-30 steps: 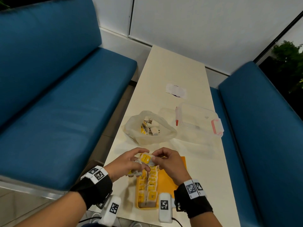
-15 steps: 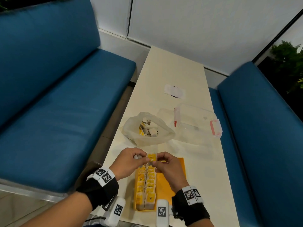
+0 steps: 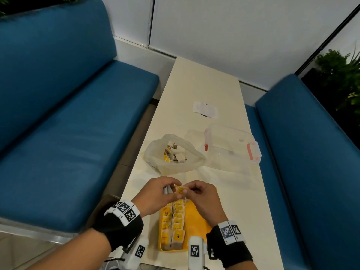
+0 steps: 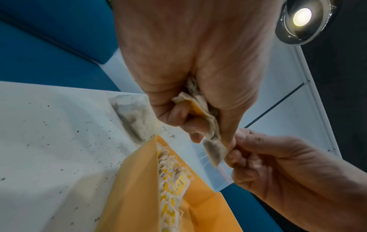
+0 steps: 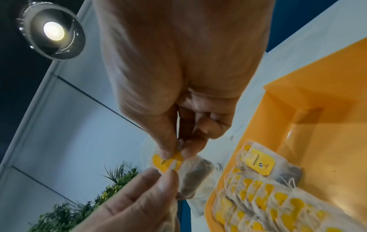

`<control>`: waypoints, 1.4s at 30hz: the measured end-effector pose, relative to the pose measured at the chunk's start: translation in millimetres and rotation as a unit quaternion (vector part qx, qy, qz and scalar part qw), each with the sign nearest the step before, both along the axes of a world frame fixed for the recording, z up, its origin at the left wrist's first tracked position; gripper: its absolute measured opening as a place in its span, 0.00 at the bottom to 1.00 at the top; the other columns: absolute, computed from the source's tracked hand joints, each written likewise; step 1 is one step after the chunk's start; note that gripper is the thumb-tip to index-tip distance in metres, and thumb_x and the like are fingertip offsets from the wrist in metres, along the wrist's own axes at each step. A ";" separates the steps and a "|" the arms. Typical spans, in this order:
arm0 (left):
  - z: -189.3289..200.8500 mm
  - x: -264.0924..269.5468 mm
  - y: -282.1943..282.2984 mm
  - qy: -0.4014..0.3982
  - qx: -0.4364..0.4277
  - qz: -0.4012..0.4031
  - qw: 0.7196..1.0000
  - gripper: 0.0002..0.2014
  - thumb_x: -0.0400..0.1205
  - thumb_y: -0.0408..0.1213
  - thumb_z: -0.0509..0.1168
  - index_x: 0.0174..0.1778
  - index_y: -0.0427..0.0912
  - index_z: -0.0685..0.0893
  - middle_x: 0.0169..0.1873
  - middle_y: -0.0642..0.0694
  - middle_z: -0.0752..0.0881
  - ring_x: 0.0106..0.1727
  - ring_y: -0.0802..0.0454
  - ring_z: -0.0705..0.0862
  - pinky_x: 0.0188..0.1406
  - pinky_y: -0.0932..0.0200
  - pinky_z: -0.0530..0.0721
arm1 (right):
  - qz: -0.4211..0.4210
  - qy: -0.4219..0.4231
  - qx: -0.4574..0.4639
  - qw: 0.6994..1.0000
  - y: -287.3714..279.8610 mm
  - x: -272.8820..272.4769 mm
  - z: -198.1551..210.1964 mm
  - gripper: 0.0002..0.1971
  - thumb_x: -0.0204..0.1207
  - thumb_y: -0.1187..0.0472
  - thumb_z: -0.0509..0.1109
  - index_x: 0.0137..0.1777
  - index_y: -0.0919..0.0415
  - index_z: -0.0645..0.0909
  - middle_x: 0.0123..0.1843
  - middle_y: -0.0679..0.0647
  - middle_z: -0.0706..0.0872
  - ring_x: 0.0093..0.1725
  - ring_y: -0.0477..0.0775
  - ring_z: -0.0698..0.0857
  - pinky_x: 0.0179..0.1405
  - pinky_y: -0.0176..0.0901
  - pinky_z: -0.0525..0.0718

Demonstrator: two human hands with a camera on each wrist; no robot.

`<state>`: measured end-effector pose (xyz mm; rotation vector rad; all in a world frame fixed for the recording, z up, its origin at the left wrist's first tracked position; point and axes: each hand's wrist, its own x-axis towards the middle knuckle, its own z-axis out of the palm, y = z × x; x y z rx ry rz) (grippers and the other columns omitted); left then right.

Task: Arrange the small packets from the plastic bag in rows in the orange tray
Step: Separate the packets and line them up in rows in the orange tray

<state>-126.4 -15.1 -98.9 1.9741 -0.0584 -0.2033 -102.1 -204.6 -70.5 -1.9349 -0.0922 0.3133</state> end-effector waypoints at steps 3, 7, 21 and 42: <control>-5.0 -0.2 1.2 0.005 0.017 0.002 1.000 0.09 0.78 0.47 0.77 0.53 0.53 0.93 0.47 0.56 0.89 0.49 0.61 0.86 0.53 0.60 0.85 | -0.020 0.011 0.045 0.999 -0.2 -1.2 1.2 0.02 0.76 0.71 0.75 0.45 0.67 0.90 0.33 0.53 0.90 0.31 0.43 0.86 0.31 0.31 0.79; -8.3 -0.8 0.5 0.004 0.013 0.022 1.000 0.02 0.78 0.45 0.77 0.45 0.57 0.92 0.43 0.57 0.89 0.45 0.64 0.85 0.45 0.70 0.79 | -0.030 0.043 0.079 0.996 2.5 -7.4 -3.1 0.03 0.78 0.70 0.74 0.47 0.71 0.87 0.32 0.66 0.89 0.28 0.50 0.83 0.27 0.38 0.77; -38.7 -11.1 20.1 0.106 0.059 0.087 0.989 0.31 0.78 0.49 0.78 0.77 0.52 0.77 0.66 0.47 0.85 0.68 0.49 0.81 0.63 0.60 0.78 | -0.031 0.086 -0.192 0.977 -42.6 6.0 -49.0 0.07 0.80 0.69 0.69 0.42 0.58 0.81 0.34 0.53 0.88 0.20 0.41 0.82 0.25 0.38 0.81; -32.5 -14.7 16.6 0.131 0.064 0.070 0.987 0.28 0.80 0.46 0.77 0.77 0.51 0.80 0.73 0.49 0.83 0.72 0.51 0.80 0.68 0.59 0.77 | -0.096 0.116 -0.207 0.967 -18.9 21.7 -78.4 0.05 0.77 0.67 0.73 0.48 0.57 0.87 0.43 0.53 0.91 0.41 0.51 0.89 0.40 0.39 0.87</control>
